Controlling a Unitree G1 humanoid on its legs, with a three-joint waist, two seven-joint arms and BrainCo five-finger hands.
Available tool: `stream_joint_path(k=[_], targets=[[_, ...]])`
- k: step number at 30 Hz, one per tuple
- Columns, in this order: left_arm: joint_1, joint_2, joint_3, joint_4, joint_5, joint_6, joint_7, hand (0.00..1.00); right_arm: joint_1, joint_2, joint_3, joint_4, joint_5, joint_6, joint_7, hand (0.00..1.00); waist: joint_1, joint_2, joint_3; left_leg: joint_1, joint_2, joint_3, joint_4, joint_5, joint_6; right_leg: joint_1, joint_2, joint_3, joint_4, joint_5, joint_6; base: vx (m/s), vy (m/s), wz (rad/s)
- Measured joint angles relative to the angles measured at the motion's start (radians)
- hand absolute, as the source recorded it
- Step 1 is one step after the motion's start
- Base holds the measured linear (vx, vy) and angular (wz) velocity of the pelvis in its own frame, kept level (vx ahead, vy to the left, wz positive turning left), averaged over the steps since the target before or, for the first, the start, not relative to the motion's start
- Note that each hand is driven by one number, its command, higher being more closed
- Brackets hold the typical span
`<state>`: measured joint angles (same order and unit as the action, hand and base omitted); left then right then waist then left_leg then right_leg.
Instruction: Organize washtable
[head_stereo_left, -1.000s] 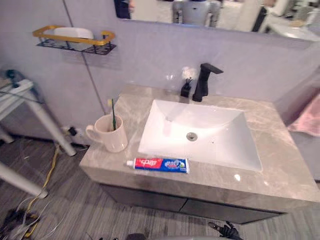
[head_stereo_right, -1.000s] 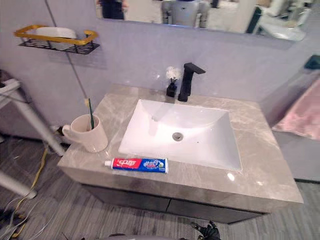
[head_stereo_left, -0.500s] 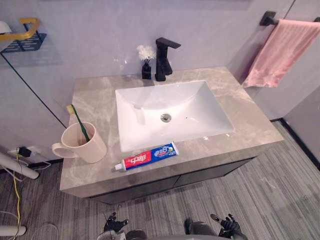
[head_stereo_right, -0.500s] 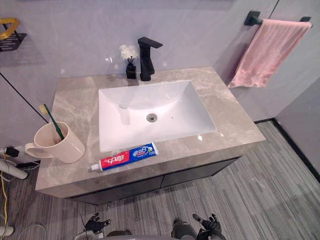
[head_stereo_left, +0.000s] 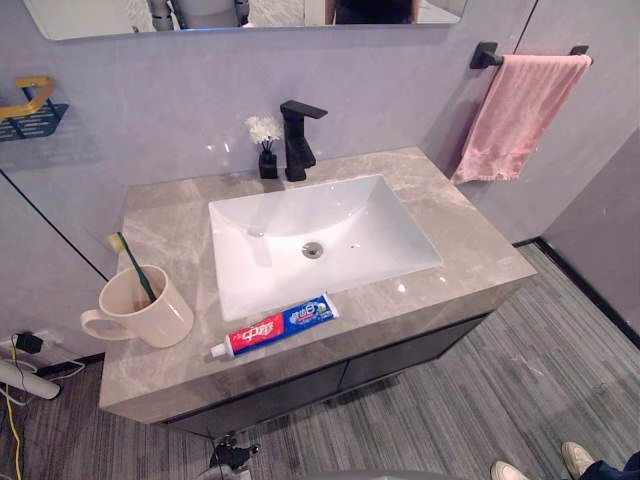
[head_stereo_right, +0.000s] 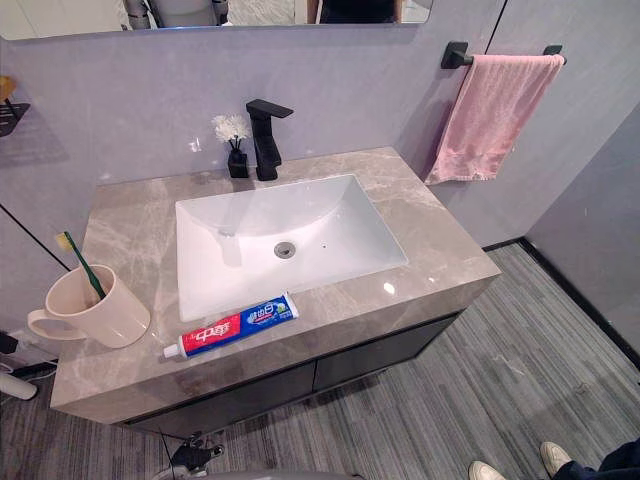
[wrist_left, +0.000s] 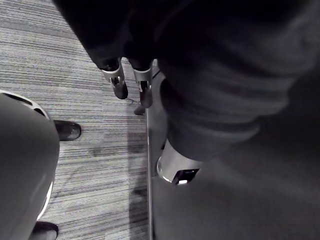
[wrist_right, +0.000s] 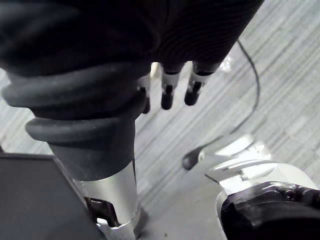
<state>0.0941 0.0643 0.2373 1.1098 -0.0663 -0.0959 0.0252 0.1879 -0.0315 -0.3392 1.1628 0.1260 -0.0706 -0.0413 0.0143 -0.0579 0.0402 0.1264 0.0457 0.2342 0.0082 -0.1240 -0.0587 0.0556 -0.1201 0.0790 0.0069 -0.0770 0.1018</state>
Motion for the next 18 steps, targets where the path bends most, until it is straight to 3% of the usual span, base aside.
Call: stream_joint_path(k=[6, 9, 11, 13, 18], targets=[[-0.004, -0.003, -0.013, 0.0, -0.005, -0.001, -0.003, 0.0, 0.003, -0.004, -0.023, 0.027, 0.048, 0.0, 0.011, 0.0, 0.002, 0.007, 0.003, -0.008, -0.009, -0.074, 0.01, 0.005, 0.006, 0.036, -0.012, -0.088, -0.002, -0.002, 0.001, 0.0, -0.027, 0.36], [-0.009, 0.006, -0.043, 0.003, -0.005, -0.001, -0.008, 0.0, 0.001, -0.003, -0.106, 0.046, 0.106, 0.003, 0.028, 0.0, -0.001, 0.004, 0.003, -0.015, -0.013, -0.087, 0.025, 0.003, 0.006, 0.046, -0.017, -0.104, -0.011, 0.001, -0.001, -0.03, -0.017, 0.09], [-0.015, 0.008, -0.046, 0.011, -0.004, -0.001, -0.026, 0.0, -0.002, -0.017, -0.283, 0.07, 0.192, 0.006, 0.029, 0.0, -0.004, -0.004, 0.012, -0.021, -0.014, -0.091, 0.041, -0.004, 0.006, 0.045, -0.018, -0.101, -0.016, 0.01, 0.004, -0.06, -0.007, -0.12], [-0.02, 0.007, -0.017, 0.029, -0.004, 0.001, -0.04, 0.0, -0.006, -0.067, -0.513, 0.089, 0.294, 0.011, 0.024, 0.0, -0.011, 0.01, 0.017, -0.03, -0.011, -0.069, 0.072, -0.034, -0.003, 0.045, -0.016, -0.08, -0.047, 0.042, 0.006, -0.08, 0.015, -0.44], [0.006, 0.008, 0.129, 0.066, 0.01, 0.014, -0.046, 0.0, -0.049, -0.179, -0.843, 0.088, 0.416, 0.013, 0.017, 0.0, -0.044, 0.035, 0.014, -0.029, -0.016, -0.067, 0.103, -0.092, 0.007, 0.026, 0.008, -0.07, -0.104, 0.11, -0.009, -0.08, -0.011, -0.8]])
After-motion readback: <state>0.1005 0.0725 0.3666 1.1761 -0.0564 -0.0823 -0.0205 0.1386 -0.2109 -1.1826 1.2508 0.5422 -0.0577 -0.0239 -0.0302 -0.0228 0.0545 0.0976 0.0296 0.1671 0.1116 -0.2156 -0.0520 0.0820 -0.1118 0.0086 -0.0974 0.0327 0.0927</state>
